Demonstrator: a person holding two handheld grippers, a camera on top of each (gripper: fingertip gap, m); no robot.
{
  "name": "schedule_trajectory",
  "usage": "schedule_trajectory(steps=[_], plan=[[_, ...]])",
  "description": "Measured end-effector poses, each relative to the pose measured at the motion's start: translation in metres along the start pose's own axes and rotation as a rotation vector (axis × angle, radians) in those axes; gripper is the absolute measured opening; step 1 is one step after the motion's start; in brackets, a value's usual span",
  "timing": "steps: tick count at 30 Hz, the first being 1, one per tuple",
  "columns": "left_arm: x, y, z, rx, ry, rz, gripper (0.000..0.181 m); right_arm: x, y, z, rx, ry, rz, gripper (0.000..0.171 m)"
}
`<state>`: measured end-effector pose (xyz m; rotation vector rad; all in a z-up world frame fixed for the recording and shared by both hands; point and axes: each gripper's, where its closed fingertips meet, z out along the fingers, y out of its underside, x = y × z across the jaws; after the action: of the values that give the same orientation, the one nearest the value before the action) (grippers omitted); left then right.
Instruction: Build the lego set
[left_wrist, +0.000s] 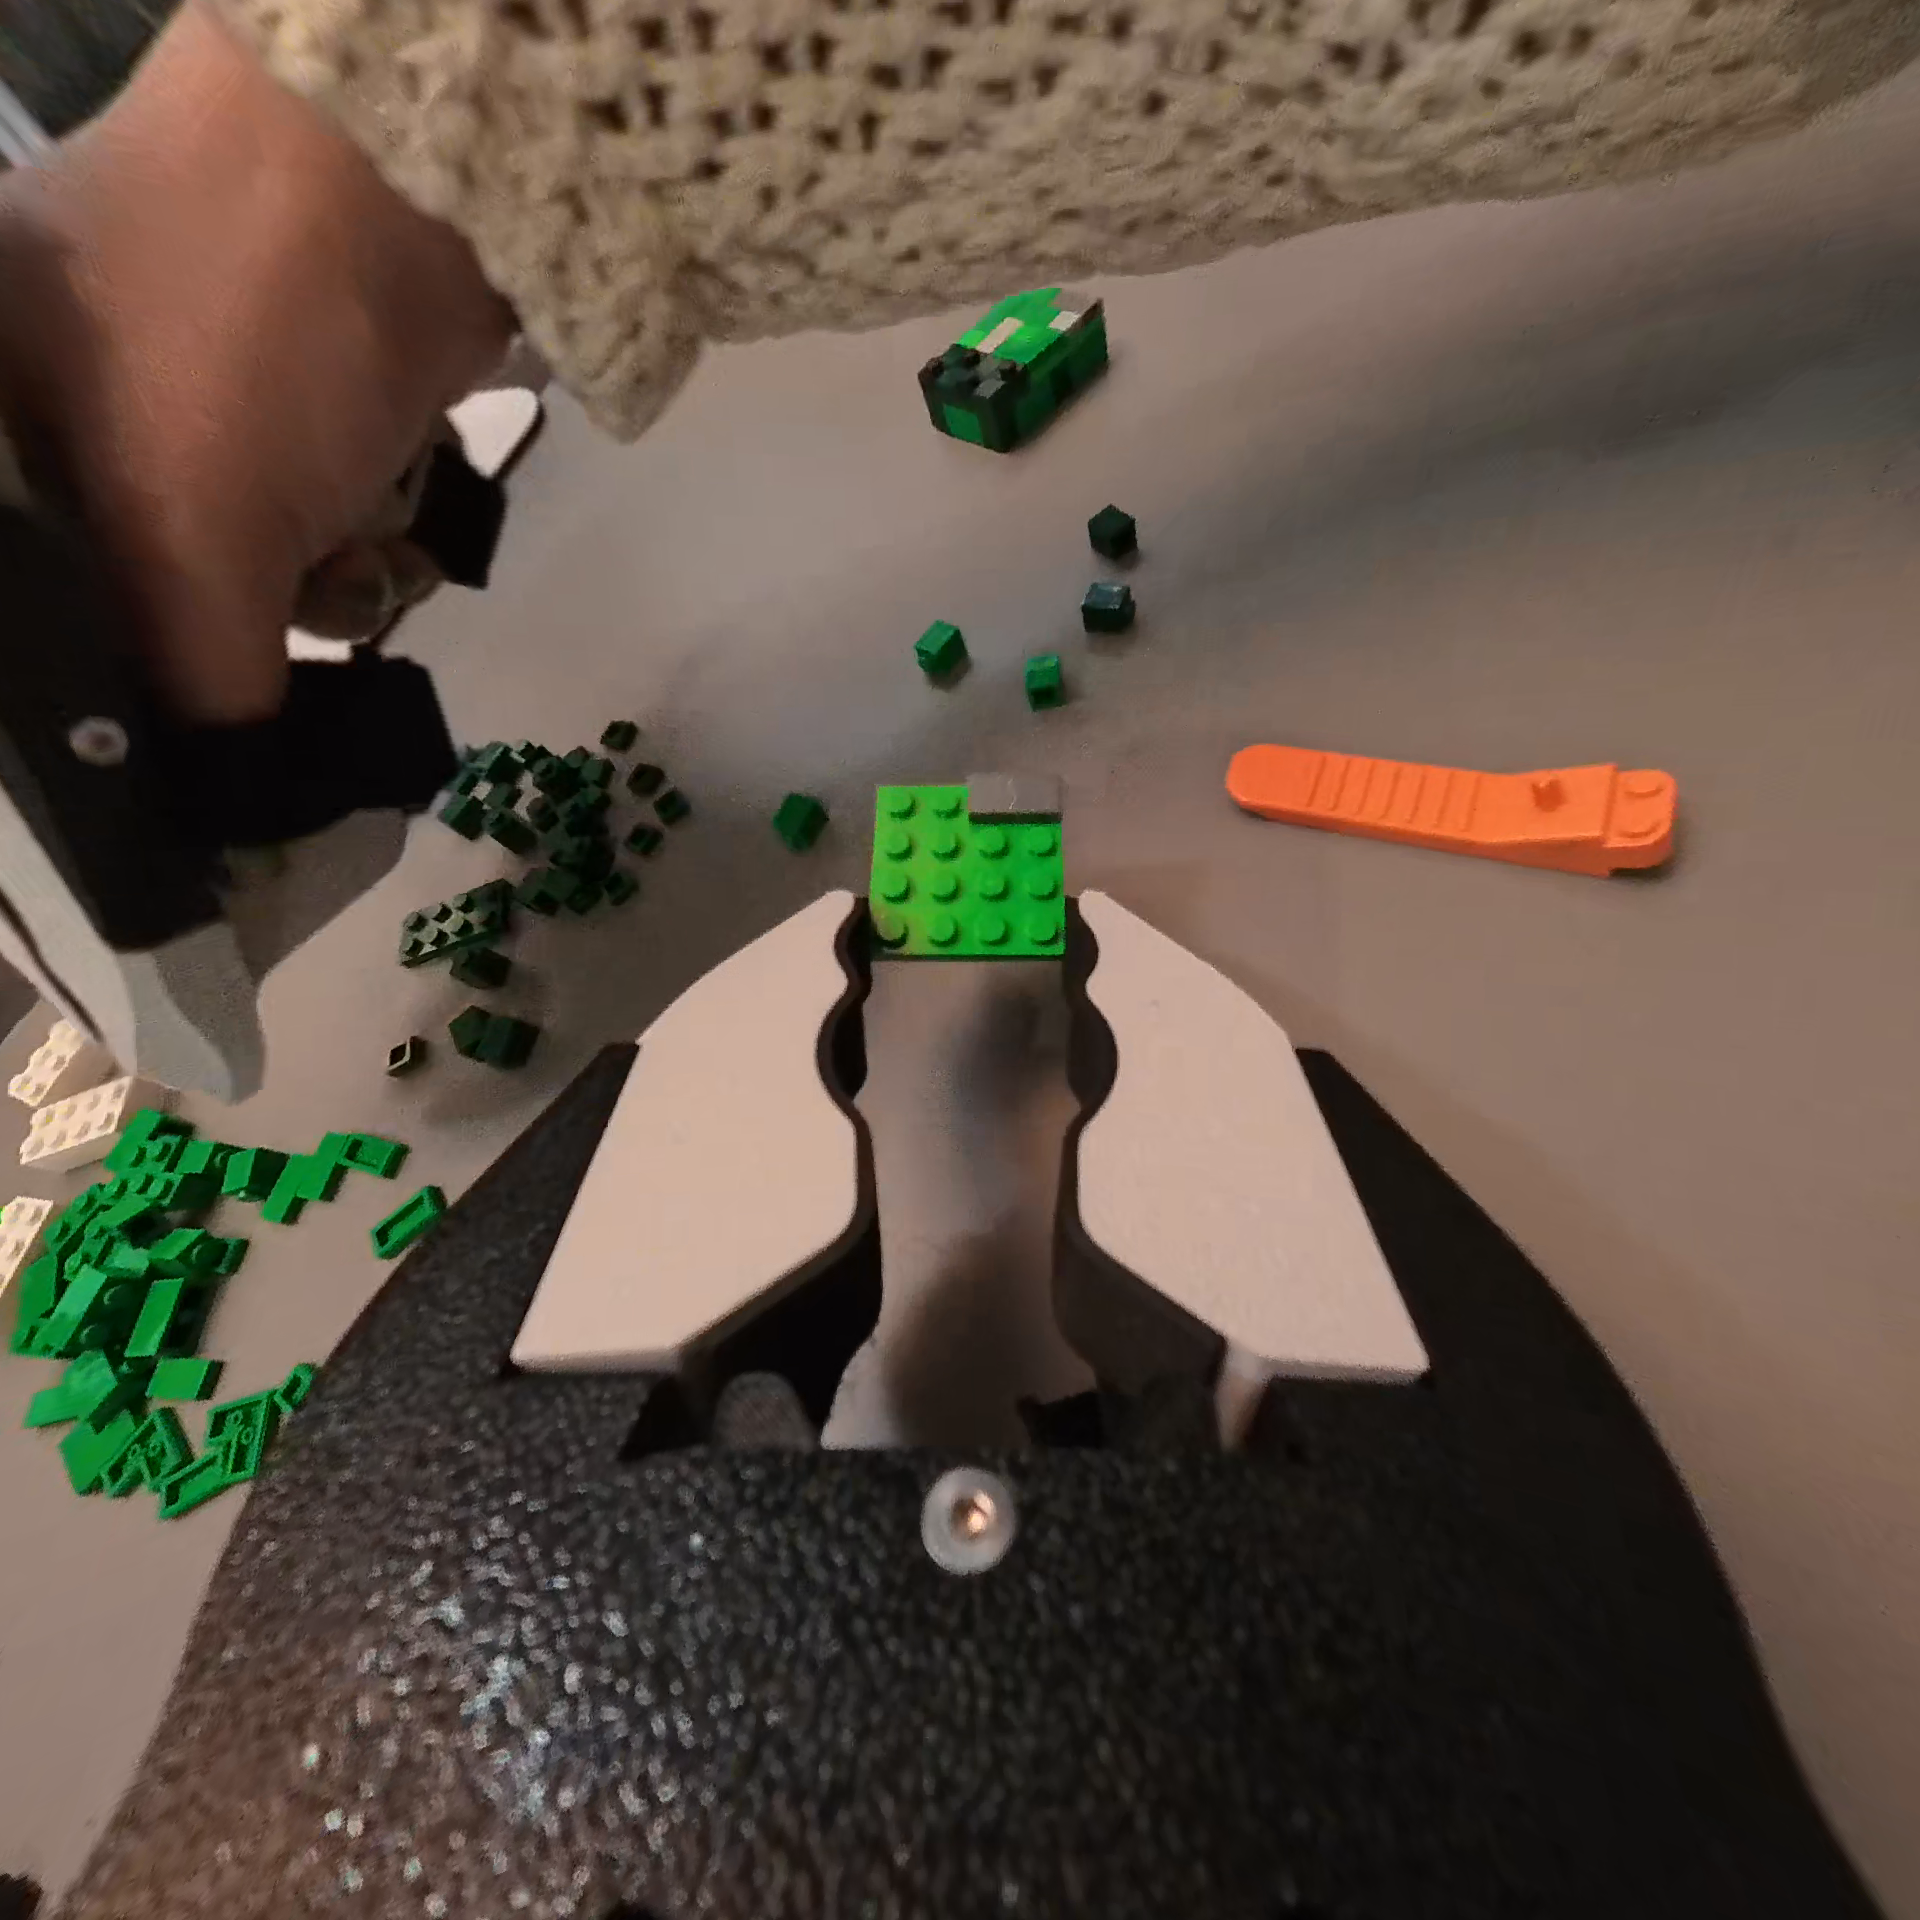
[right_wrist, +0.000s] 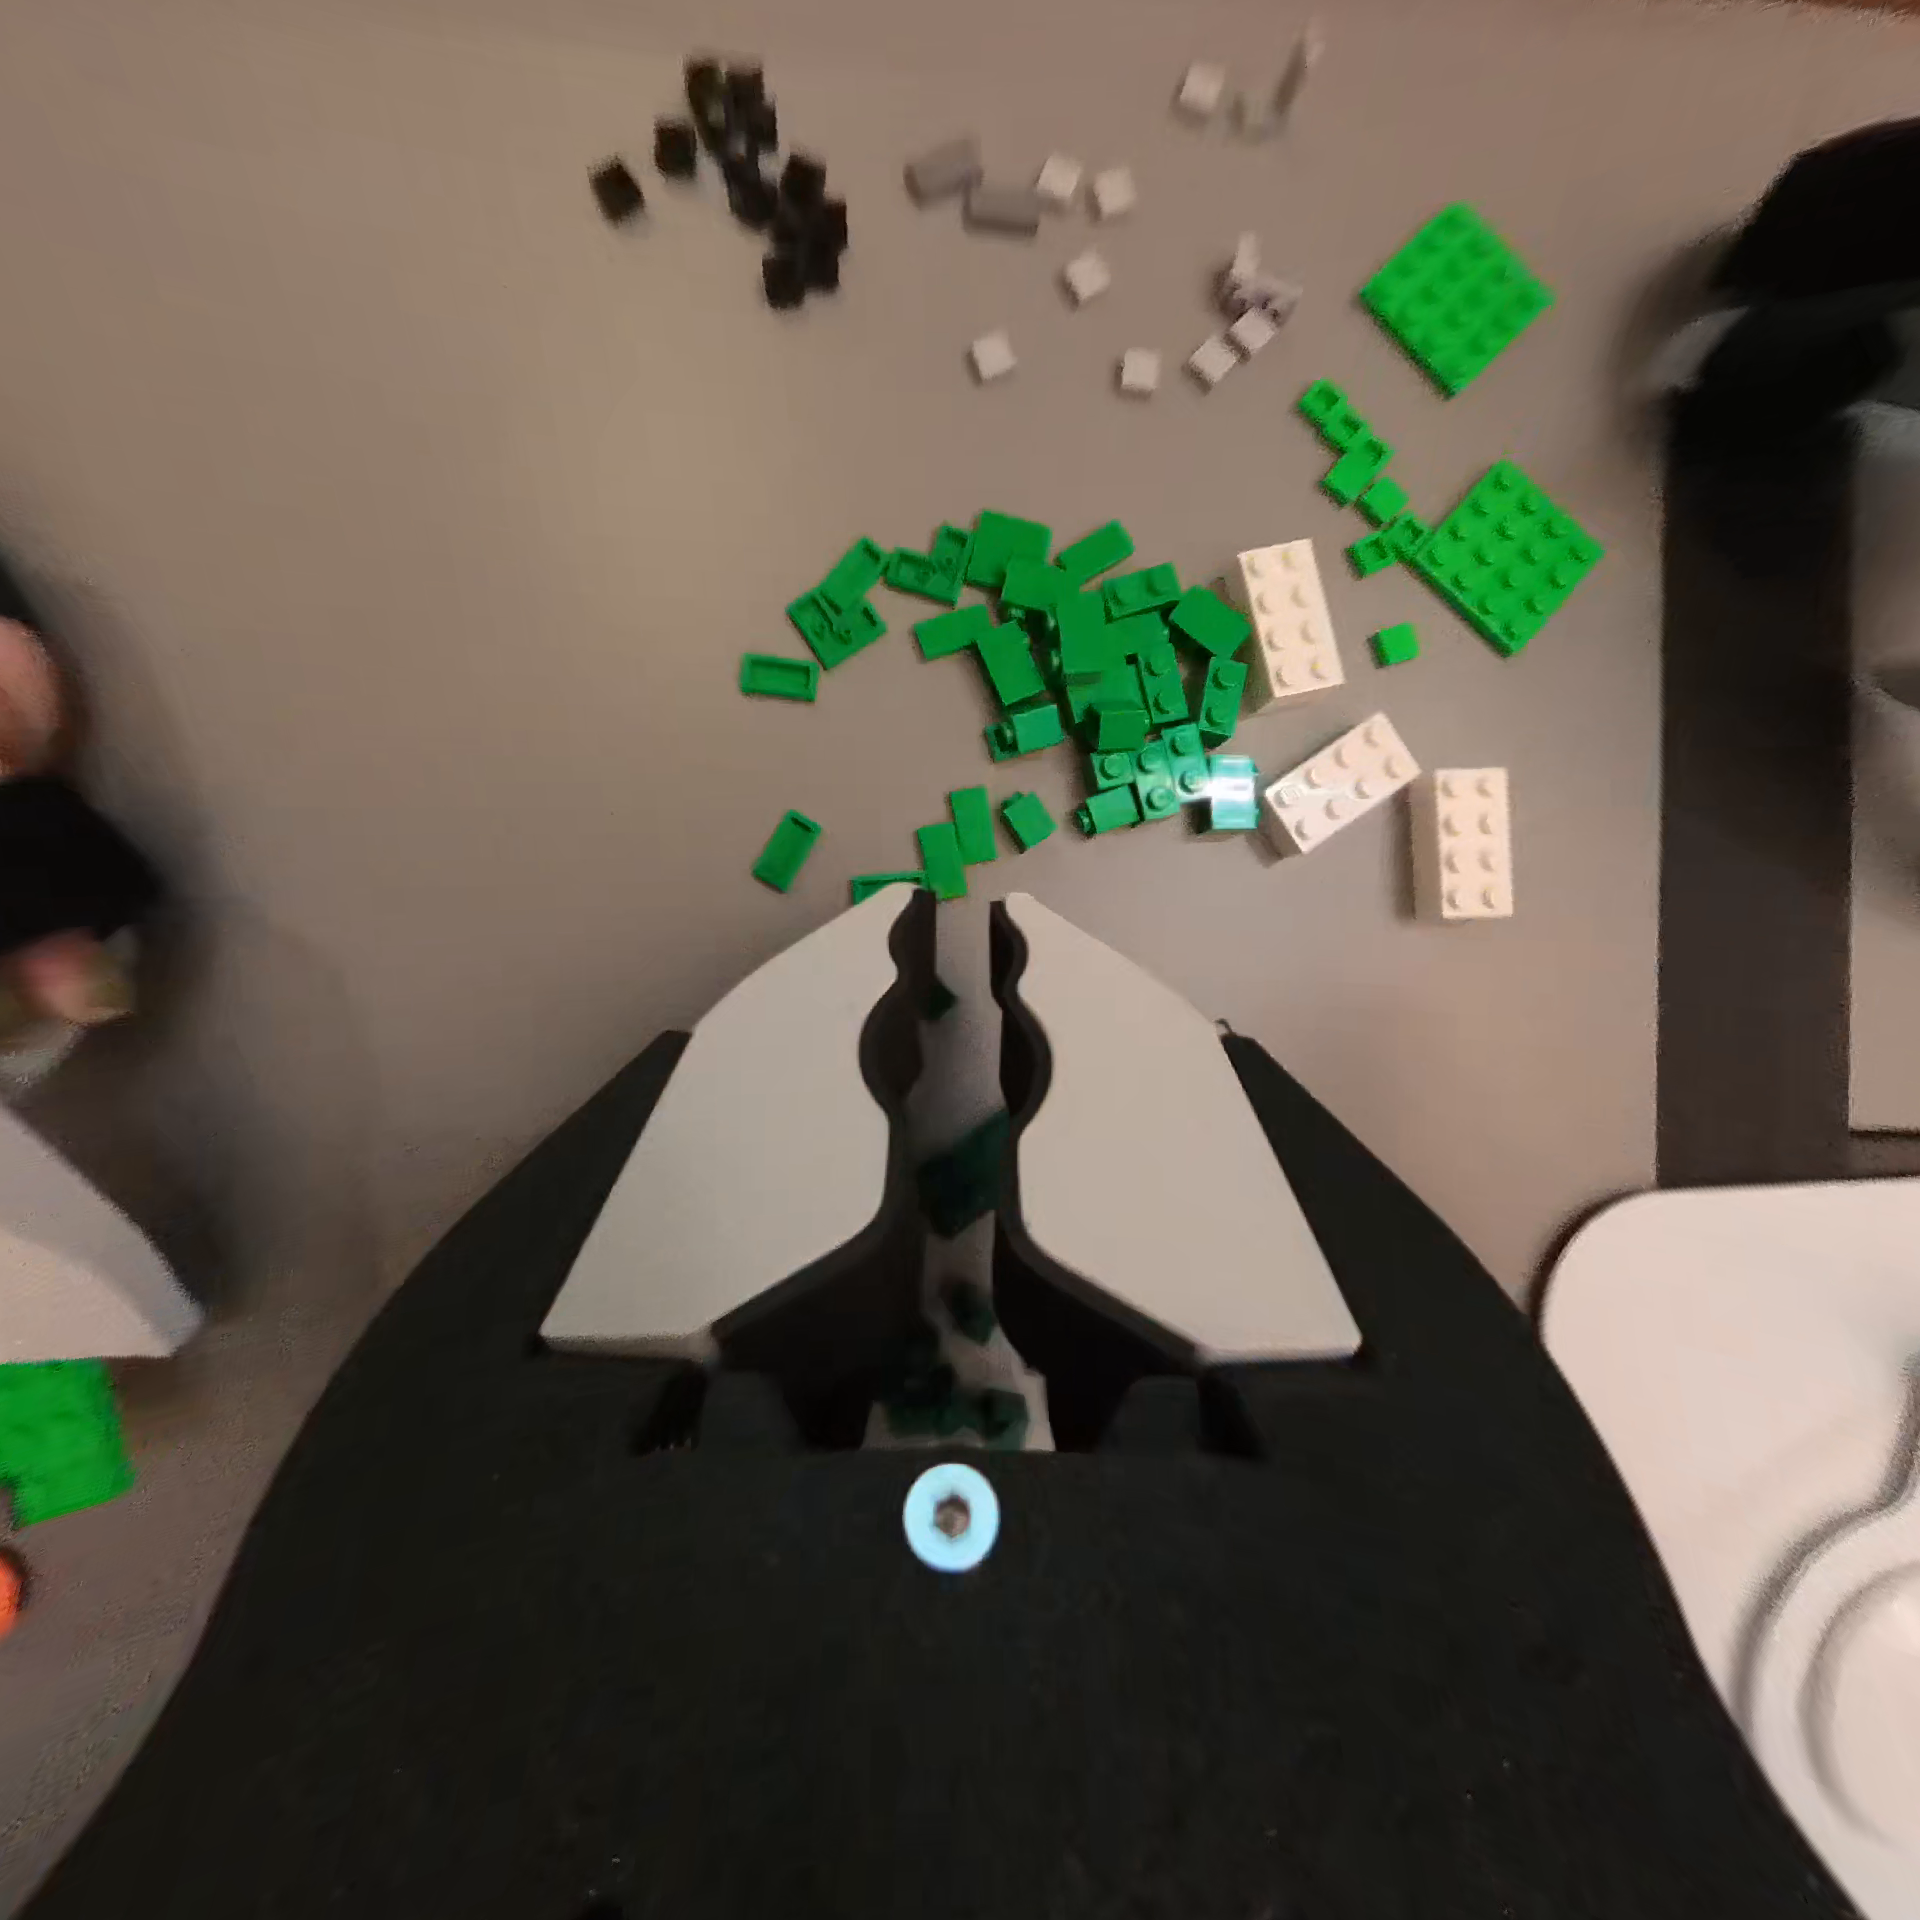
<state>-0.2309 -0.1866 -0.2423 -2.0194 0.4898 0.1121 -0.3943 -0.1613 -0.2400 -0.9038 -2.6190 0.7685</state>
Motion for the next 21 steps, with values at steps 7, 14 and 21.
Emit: schedule_trajectory(steps=[7,14,21], plan=[[0.004,0.004,0.002,-0.028,0.01,0.031,0.035,0.012,0.018,0.023,-0.174,-0.033,-0.049,0.001],[0.0,0.004,0.001,-0.023,0.007,0.014,0.035,-0.007,0.015,0.026,-0.166,-0.118,-0.064,0.0],[0.001,0.005,0.002,-0.034,0.011,0.023,0.035,-0.004,0.005,0.025,-0.093,-0.117,0.003,0.007]])
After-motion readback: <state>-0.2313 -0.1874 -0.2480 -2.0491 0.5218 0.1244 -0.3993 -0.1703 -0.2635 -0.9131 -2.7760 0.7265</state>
